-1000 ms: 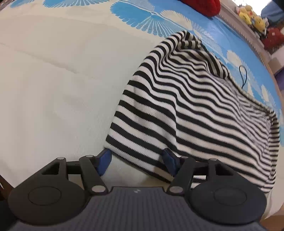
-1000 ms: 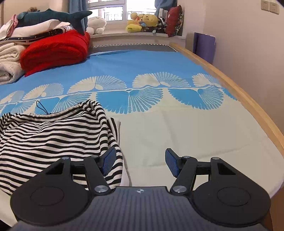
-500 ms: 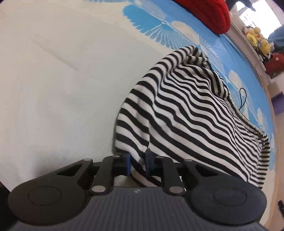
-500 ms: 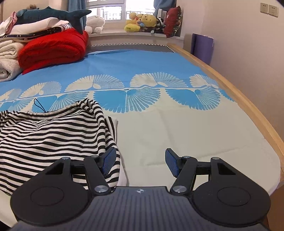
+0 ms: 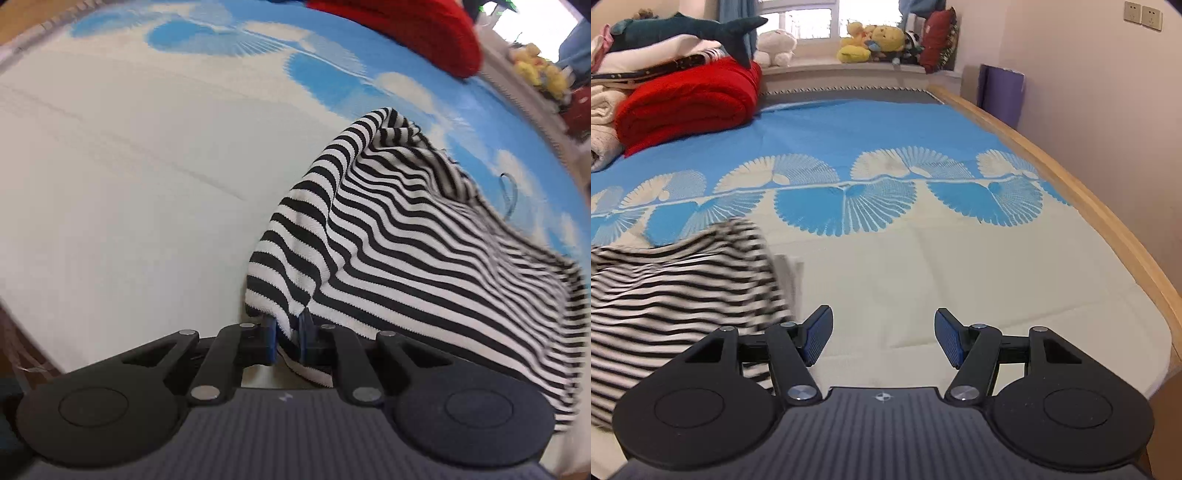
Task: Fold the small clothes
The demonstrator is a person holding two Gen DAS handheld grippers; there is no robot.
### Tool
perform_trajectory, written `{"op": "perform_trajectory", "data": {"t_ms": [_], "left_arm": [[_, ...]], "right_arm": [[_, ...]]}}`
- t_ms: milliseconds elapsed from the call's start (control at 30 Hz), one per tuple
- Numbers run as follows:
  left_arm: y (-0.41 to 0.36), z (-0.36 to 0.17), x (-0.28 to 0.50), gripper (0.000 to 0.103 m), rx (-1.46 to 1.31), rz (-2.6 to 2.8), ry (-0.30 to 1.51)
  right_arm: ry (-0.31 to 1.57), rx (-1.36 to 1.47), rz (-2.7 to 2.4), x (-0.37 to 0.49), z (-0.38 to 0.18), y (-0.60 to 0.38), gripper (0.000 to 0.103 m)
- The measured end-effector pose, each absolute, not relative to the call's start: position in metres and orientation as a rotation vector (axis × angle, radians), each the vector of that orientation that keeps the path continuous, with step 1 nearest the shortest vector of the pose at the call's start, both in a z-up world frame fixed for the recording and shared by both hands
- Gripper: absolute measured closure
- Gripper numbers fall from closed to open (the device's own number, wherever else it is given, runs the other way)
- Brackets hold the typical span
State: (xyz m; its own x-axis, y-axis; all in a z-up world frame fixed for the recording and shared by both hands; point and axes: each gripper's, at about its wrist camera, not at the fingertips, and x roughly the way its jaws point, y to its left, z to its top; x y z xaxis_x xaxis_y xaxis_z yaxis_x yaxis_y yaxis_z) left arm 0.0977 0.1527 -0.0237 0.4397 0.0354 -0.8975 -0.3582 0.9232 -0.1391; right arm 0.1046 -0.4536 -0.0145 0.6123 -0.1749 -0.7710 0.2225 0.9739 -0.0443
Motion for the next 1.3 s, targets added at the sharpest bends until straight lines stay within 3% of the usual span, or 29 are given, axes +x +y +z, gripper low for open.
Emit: {"op": "perform_trajectory", "data": {"t_ms": [167,400,567,700,767,900,1000,1033,1067,1133,1300], "left_arm": [[0.104,0.030,0.102,0.092,-0.030,0.221,0.969],[-0.066,0.096,0.108,0.093,0.152,-0.148,0.718],[-0.201,0.061,0.085,0.095,0.154,-0.525,0.740],[-0.256,0.012,0.083,0.077,0.187,-0.619,0.949],[-0.249,0.017,0.082,0.077,0.177,-0.617,0.954],[-0.193,0.050,0.084,0.064,0.175,-0.570,0.914],[-0.152,0.075,0.093,0.061,0.261,-0.499,0.875],[-0.136,0.081,0.096,0.060,0.277,-0.480,0.870],[-0.123,0.086,0.098,0.058,0.283,-0.468,0.866],[-0.096,0.091,0.107,0.052,0.289,-0.437,0.855],[-0.047,0.074,0.120,0.049,0.186,-0.393,0.829]], "right_arm": [[0.882,0.055,-0.296,0.108,-0.015,-0.466,0.040],[0.814,0.163,-0.545,0.087,0.009,-0.535,0.040],[0.803,0.224,-0.604,0.064,0.014,-0.572,0.040],[0.784,0.251,-0.551,0.059,0.016,-0.576,0.039],[0.784,0.271,-0.500,0.061,0.016,-0.570,0.039],[0.785,0.308,-0.360,0.072,0.019,-0.552,0.039],[0.770,0.357,-0.258,0.081,0.021,-0.535,0.041],[0.762,0.359,-0.235,0.082,0.023,-0.526,0.052],[0.752,0.357,-0.206,0.086,0.023,-0.518,0.074],[0.746,0.375,-0.144,0.093,0.021,-0.504,0.088],[0.892,0.453,0.036,0.116,-0.007,-0.476,0.083]]}}
